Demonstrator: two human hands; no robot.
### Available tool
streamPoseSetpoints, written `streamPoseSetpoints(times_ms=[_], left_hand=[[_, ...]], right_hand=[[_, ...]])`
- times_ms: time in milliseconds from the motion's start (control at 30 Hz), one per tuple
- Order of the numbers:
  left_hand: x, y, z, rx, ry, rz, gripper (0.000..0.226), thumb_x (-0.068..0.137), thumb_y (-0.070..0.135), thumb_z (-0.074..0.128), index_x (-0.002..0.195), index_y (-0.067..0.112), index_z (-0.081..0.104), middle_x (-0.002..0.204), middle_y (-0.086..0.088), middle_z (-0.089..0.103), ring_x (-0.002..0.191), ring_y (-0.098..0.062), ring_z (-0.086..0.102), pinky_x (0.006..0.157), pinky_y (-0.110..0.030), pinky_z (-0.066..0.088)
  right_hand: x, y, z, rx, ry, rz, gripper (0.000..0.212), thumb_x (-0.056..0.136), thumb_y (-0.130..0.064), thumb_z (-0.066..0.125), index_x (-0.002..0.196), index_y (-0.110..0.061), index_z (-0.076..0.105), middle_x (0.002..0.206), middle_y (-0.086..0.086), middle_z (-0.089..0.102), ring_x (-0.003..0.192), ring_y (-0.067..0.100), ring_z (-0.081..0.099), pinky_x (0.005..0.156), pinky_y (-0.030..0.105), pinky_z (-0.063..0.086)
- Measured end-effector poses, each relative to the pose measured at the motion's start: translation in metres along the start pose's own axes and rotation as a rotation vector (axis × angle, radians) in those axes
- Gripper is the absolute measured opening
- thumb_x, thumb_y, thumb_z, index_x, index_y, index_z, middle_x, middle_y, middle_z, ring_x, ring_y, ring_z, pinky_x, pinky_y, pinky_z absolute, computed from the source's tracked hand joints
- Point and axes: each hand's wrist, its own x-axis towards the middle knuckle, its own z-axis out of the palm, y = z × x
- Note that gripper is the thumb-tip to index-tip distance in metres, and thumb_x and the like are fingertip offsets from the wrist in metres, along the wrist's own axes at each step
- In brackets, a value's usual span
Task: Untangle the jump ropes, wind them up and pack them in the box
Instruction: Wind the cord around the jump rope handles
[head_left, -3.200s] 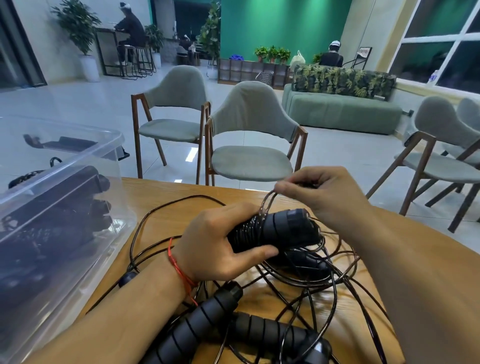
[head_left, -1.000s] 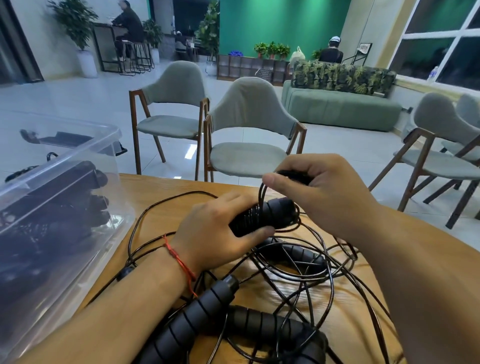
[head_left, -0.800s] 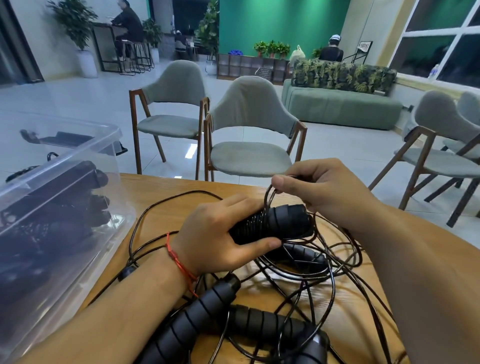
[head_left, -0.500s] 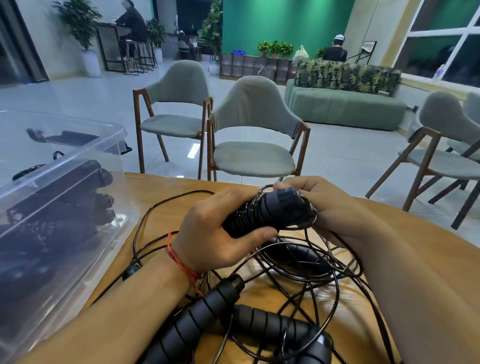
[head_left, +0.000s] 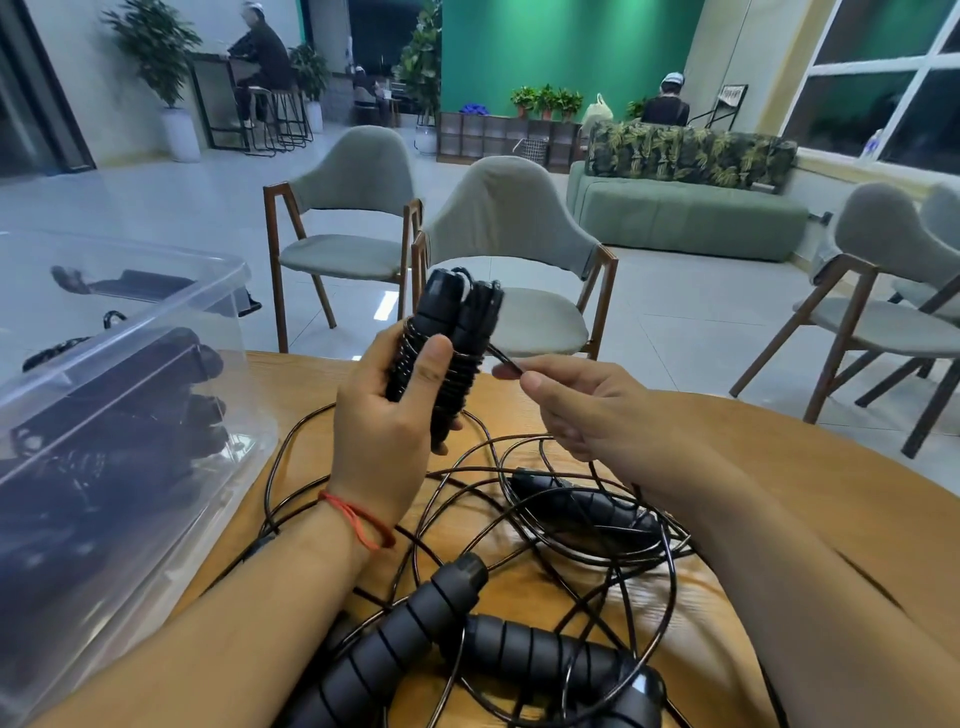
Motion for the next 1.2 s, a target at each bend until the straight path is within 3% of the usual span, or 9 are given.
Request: streamPoseSetpoints(times_ms=[100,200,333,433,567,767,967,1067,1200], left_hand=[[0.004,-0.003,-0.001,0.014,0.001,-0.070,0.025,0.106,0.044,0.056,0.118,0.024,0.065,0.091,-0.007,0.072,0.069,-0.031,0.073,0.049,-0.044,0.058],[0.005,-0.008,0.001,0.085,-0.009,-0.082,0.025,0.104,0.046,0.059,0.118,0.026,0.064,0.090,-0.005,0.073,0.067,-0.025,0.074,0.048,-0.038,0.057],[0.005,-0.015,0.003,0.219,-0.012,-0.030,0.033,0.100,0.049,0.065,0.126,0.029,0.059,0.094,0.001,0.071,0.075,-0.019,0.074,0.056,-0.028,0.055],[0.004,-0.018,0.002,0.392,-0.024,0.030,0.040,0.098,0.056,0.065,0.132,0.037,0.052,0.098,0.006,0.067,0.083,-0.014,0.070,0.065,-0.038,0.060],[0.001,-0.017,0.002,0.683,-0.021,0.177,0.052,0.098,0.059,0.063,0.140,0.039,0.040,0.114,0.005,0.058,0.086,-0.017,0.063,0.059,-0.032,0.054],[0.002,-0.016,0.003,0.987,-0.088,0.363,0.069,0.102,0.054,0.058,0.162,0.038,0.029,0.129,0.002,0.061,0.097,-0.021,0.067,0.057,-0.034,0.056],[0.001,-0.020,0.007,1.118,-0.139,0.356,0.072,0.099,0.053,0.060,0.163,0.042,0.027,0.114,0.002,0.060,0.095,-0.022,0.061,0.057,-0.030,0.045],[0.001,-0.022,0.006,1.109,-0.196,0.307,0.074,0.100,0.056,0.054,0.164,0.045,0.020,0.120,0.000,0.055,0.106,-0.023,0.054,0.067,-0.032,0.051],[0.002,-0.025,0.005,1.007,-0.325,0.192,0.073,0.102,0.056,0.051,0.164,0.048,0.014,0.136,0.002,0.051,0.121,-0.019,0.051,0.087,-0.034,0.055]], right_hand=[[-0.002,-0.002,0.001,-0.082,0.009,0.015,0.027,0.110,-0.034,0.058,0.132,-0.039,0.072,0.061,-0.018,0.048,0.057,0.002,0.045,0.060,0.019,0.038],[-0.001,-0.002,0.004,-0.139,0.032,0.029,0.027,0.110,-0.036,0.056,0.131,-0.040,0.073,0.063,-0.012,0.044,0.057,0.003,0.043,0.062,0.024,0.038],[-0.001,-0.006,0.008,-0.254,0.018,0.078,0.028,0.112,-0.034,0.053,0.133,-0.035,0.071,0.061,-0.021,0.055,0.056,-0.003,0.051,0.060,0.019,0.038],[-0.005,-0.012,0.010,-0.223,-0.010,0.104,0.026,0.112,-0.030,0.053,0.133,-0.033,0.069,0.063,-0.012,0.054,0.058,0.003,0.050,0.059,0.021,0.042],[-0.006,-0.019,0.012,-0.122,-0.024,0.142,0.023,0.112,-0.022,0.054,0.129,-0.026,0.068,0.072,0.000,0.062,0.066,0.016,0.062,0.069,0.030,0.056],[-0.010,-0.023,0.015,-0.050,-0.048,0.194,0.016,0.111,-0.021,0.056,0.118,-0.023,0.071,0.073,-0.001,0.065,0.065,0.015,0.067,0.063,0.025,0.056],[-0.008,-0.018,0.020,-0.203,-0.011,0.203,0.015,0.110,-0.024,0.058,0.109,-0.025,0.072,0.073,-0.001,0.070,0.065,0.014,0.072,0.065,0.026,0.059],[-0.007,-0.014,0.025,-0.265,0.028,0.189,0.017,0.109,-0.027,0.058,0.098,-0.026,0.071,0.072,-0.001,0.071,0.063,0.014,0.072,0.063,0.028,0.060],[-0.004,-0.007,0.030,-0.314,0.080,0.208,0.019,0.109,-0.036,0.058,0.105,-0.024,0.073,0.070,-0.001,0.073,0.061,0.015,0.073,0.065,0.033,0.063]])
